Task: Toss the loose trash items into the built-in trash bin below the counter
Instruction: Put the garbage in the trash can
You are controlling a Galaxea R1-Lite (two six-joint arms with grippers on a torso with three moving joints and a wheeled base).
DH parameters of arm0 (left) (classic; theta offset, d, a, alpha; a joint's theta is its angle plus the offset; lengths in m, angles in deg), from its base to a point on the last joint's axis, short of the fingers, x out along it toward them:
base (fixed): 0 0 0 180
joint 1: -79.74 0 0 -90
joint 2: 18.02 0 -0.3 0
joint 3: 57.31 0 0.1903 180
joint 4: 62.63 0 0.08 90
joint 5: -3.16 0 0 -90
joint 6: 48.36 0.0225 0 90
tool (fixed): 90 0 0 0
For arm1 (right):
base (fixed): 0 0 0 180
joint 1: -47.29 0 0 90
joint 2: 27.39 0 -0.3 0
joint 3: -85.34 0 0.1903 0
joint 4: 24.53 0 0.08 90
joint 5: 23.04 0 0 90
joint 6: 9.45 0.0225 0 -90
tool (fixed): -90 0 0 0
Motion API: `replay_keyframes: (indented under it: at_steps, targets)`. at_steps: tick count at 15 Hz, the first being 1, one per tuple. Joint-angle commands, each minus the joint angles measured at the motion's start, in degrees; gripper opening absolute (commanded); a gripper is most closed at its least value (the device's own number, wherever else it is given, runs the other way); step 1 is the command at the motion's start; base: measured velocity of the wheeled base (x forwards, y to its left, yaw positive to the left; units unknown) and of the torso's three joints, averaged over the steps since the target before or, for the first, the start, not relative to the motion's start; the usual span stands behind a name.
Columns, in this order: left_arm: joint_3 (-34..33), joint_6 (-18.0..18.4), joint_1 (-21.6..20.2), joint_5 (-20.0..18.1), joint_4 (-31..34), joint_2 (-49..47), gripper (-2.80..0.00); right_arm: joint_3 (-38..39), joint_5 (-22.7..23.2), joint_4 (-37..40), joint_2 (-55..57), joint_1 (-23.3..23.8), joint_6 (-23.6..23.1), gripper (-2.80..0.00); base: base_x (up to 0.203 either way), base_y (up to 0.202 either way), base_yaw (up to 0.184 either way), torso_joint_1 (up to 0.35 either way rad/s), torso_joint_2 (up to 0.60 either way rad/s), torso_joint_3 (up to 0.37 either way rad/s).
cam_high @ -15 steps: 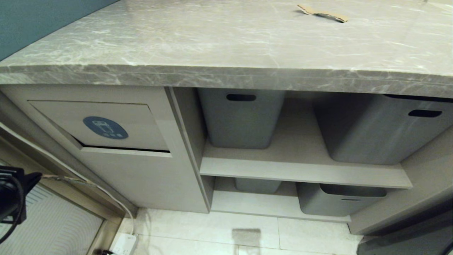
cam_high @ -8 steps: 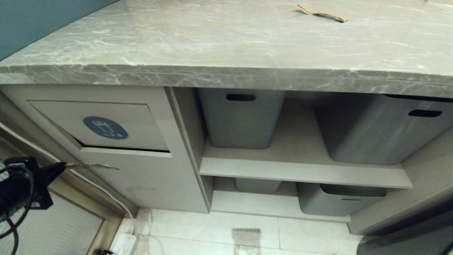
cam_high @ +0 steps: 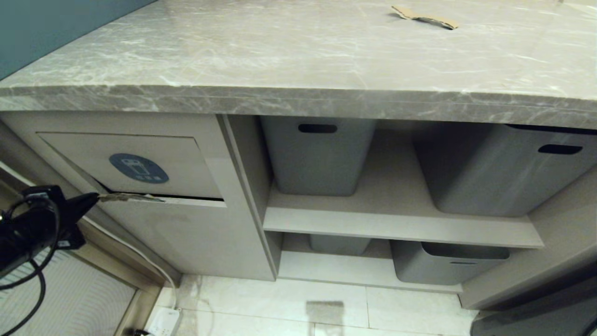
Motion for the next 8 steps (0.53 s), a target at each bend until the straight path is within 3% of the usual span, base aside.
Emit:
replay_keyframes:
  at_steps: [1, 8]
  targets:
    - [2.77, -0.42, 0.29, -0.05, -0.39, -4.52, -2.80, 0.01, 0.03, -0.01, 0.07, 0.00, 0.00, -2.80, 0.000, 0.000, 0.000, 0.000, 0.00, 0.000]
    - [10.29, -0.12, 7.49, 2.14, -5.39, -13.78, -2.80, 0.01, 0.00, -0.01, 0.04, 0.03, 0.00, -2.80, 0.000, 0.000, 0.000, 0.000, 0.00, 0.000]
